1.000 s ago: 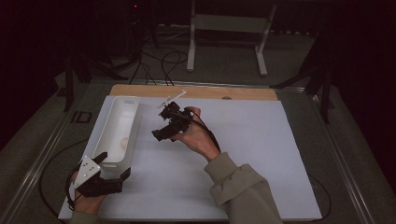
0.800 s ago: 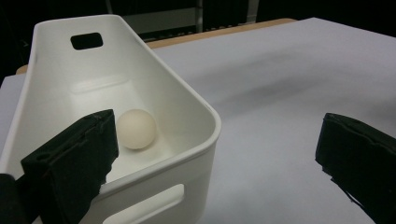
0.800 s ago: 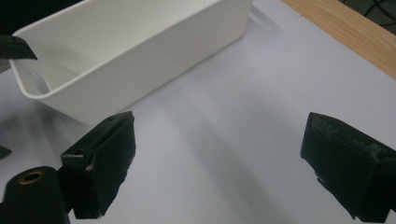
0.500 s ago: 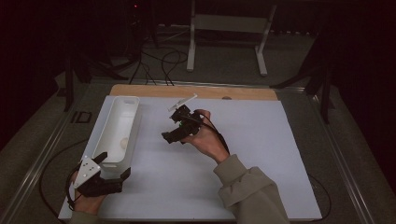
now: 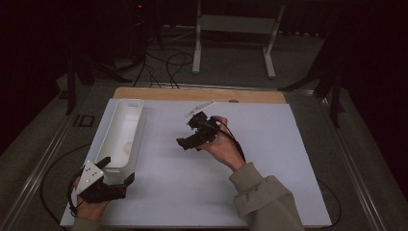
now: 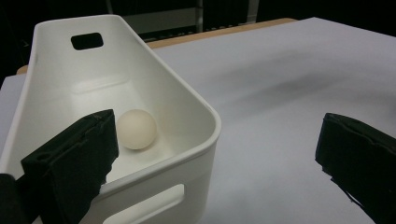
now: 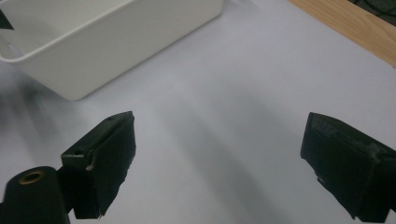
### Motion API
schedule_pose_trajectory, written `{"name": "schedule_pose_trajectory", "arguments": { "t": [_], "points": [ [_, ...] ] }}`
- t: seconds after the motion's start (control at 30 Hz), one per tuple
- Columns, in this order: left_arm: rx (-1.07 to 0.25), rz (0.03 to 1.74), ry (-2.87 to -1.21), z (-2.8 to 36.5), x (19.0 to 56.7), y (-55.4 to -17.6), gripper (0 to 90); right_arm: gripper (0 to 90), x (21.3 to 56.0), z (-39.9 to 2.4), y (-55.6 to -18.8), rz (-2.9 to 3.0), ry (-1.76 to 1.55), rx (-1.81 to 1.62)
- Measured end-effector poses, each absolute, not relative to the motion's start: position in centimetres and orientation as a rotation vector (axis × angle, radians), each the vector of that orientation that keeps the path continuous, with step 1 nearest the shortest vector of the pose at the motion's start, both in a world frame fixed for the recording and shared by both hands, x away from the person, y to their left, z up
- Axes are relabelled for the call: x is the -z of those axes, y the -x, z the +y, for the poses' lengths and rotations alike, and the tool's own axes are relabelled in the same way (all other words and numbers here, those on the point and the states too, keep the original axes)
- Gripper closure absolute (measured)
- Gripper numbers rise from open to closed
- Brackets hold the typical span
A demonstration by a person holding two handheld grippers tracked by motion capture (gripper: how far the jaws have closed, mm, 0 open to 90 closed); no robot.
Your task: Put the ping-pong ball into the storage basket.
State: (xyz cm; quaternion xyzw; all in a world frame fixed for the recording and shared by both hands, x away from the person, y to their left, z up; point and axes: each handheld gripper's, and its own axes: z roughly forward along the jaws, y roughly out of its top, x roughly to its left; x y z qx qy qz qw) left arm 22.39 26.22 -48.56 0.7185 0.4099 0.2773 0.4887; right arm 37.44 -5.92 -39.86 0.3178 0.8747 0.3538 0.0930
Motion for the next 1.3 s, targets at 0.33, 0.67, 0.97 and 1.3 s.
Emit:
{"name": "schedule_pose_trajectory", "arguments": {
  "t": [0.33, 0.67, 0.97, 1.3],
  "points": [
    [-0.673, 0.998, -1.747, 26.2, 48.5, -22.4, 0.0, 9.7, 40.3, -8.3, -37.2, 2.570, -0.995, -1.063],
    [-0.671, 1.002, -1.744, 26.2, 48.5, -22.4, 0.0, 9.8, 41.1, -11.1, -36.8, 2.535, -1.046, -1.069],
    [-0.670, 1.006, -1.740, 26.2, 48.5, -22.4, 0.1, 9.7, 41.6, -13.5, -36.1, 2.489, -1.074, -1.079],
    [-0.672, 1.009, -1.741, 26.2, 48.5, -22.4, 0.1, 9.8, 42.8, -16.3, -35.3, 2.433, -1.128, -1.104]
  ]
}}
